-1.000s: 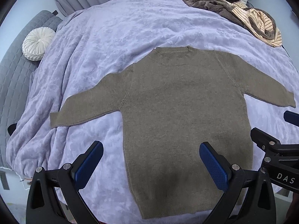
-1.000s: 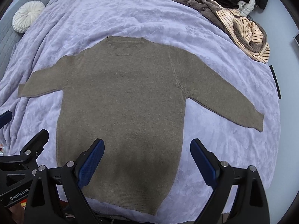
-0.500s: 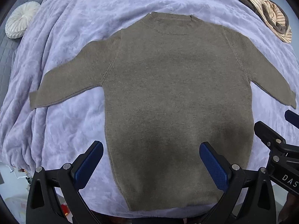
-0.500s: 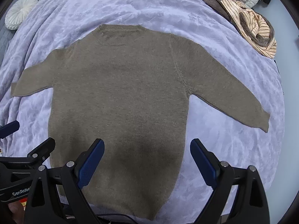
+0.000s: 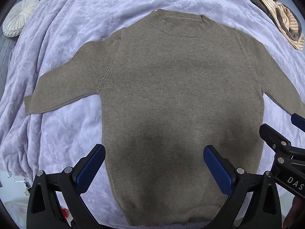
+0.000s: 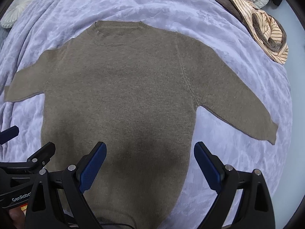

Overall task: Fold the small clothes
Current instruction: 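Position both tools above the flat khaki sweater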

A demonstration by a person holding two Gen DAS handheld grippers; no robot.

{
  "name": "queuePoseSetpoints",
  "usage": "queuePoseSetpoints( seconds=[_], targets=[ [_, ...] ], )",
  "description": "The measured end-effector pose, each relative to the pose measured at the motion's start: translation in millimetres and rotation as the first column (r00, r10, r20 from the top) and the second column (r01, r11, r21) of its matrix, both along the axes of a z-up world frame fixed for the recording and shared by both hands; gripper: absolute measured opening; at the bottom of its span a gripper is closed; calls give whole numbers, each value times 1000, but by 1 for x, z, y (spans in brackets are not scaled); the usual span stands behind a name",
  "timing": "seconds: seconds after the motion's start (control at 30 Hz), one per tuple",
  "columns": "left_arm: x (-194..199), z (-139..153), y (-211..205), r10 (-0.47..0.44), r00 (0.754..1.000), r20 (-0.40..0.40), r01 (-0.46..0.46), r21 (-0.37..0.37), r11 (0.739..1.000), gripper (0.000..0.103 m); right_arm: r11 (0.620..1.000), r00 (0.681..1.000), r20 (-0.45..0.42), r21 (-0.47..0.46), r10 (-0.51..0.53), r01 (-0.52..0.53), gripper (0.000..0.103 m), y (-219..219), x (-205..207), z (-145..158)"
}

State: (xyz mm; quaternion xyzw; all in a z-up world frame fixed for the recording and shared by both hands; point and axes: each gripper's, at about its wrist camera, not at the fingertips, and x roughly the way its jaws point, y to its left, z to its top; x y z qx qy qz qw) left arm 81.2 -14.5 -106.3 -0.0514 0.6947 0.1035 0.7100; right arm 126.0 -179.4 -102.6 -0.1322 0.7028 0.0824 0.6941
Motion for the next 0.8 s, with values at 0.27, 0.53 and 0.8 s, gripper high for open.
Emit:
queuePoseSetpoints(
  seconds=[0.27, 0.53, 0.8],
  targets=[
    [9, -4, 3, -7, 998, 64, 4, 50, 999, 103, 1000, 1000, 23, 6, 1, -1, 95, 1, 14, -7],
    [15, 10, -1, -35, 986, 165, 20, 90, 996, 103, 1000, 995, 99, 26, -14, 12, 95, -2, 21, 2],
    [24, 18, -12, -60, 984, 165, 41, 116, 992, 103, 998, 992, 114, 42, -44, 40, 95, -17, 23, 6]
  ],
)
